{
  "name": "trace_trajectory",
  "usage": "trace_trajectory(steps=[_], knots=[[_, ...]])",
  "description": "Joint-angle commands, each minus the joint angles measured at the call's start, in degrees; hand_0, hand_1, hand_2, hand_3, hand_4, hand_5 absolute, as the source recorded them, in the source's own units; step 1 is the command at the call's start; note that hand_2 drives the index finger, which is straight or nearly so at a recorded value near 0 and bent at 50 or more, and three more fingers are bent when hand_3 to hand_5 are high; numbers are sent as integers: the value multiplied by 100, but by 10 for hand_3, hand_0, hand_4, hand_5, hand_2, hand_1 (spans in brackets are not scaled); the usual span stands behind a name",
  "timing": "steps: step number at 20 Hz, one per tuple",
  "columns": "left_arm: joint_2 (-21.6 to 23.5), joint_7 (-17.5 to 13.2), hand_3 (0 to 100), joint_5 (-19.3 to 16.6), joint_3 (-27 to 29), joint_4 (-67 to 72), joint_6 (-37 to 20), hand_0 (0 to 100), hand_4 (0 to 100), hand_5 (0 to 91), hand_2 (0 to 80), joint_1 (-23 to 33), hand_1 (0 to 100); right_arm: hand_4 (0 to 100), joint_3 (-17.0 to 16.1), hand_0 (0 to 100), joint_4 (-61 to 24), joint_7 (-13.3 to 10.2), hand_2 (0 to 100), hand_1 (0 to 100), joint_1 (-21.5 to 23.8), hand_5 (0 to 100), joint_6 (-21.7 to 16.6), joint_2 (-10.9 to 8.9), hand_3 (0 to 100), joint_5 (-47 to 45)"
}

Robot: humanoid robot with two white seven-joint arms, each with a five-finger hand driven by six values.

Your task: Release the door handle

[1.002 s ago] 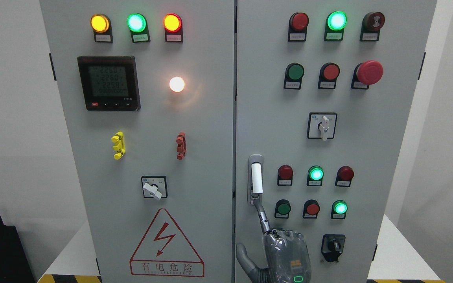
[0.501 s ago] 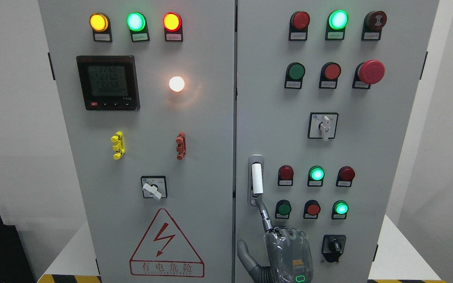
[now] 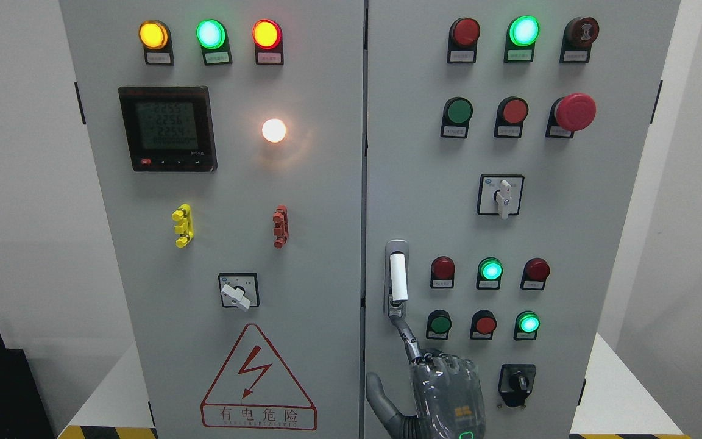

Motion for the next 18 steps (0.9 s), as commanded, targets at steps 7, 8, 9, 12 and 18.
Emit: trace_trajectory(steps=[7, 8, 9, 12, 18], knots=[[0, -4, 0, 0, -61, -53, 5, 120, 0, 0, 0, -176, 389, 936, -162, 191, -277, -189, 795, 611, 93, 977, -53, -58, 1000, -109], [0, -4, 0, 0, -61, -53, 5, 120, 0, 0, 0, -176, 389, 941, -205, 184, -285, -189, 822, 600, 76, 982, -53, -58, 1000, -153], [0, -4, 0, 0, -61, -44, 5, 120, 0, 0, 0, -176, 389, 984, -258, 189, -286, -189, 854, 572, 50, 985, -44, -41, 1000, -188], [0, -4, 0, 0, -61, -44, 5, 120, 0, 0, 0, -176, 389, 1000, -276, 200, -286, -145, 952, 498, -91, 995, -26, 3, 1000, -267], [0, -4, 0, 0, -61, -44, 5, 120, 0, 0, 0, -176, 389, 1000, -285, 145, -277, -84, 963, 444, -320, 997, 9, 100, 1000, -338]])
